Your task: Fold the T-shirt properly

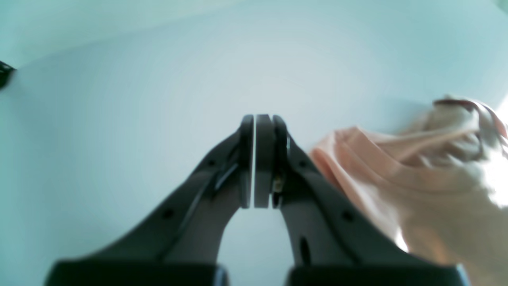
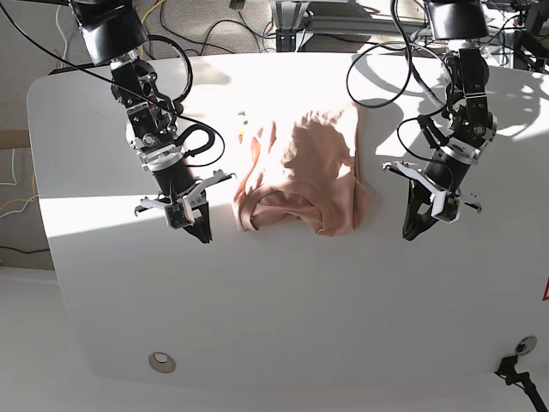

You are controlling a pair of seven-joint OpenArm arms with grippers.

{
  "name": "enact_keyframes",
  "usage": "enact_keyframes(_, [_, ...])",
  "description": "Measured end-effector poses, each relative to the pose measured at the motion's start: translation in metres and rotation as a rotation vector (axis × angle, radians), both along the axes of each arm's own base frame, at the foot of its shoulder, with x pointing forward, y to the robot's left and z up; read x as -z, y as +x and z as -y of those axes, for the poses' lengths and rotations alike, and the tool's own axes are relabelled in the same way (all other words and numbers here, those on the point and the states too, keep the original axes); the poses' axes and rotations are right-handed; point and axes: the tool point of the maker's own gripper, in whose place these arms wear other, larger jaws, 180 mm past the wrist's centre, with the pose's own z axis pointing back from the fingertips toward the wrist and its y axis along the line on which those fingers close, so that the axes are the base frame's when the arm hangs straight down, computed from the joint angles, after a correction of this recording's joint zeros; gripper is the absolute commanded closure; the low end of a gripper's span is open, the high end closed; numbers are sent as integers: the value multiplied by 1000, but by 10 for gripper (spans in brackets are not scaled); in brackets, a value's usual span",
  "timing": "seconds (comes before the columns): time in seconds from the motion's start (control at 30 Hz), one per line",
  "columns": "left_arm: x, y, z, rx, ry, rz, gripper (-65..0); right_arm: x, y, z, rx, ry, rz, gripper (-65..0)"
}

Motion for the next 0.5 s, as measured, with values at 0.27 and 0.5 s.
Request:
enact_keyframes(0.27, [14,-41,-17,-177,-67,34,0,16,-73,58,163,19,-24,0])
enact_keyframes(0.5, [28,-114,-11,-181,-49,-71,0,36,-146,66,185,6,-155,0])
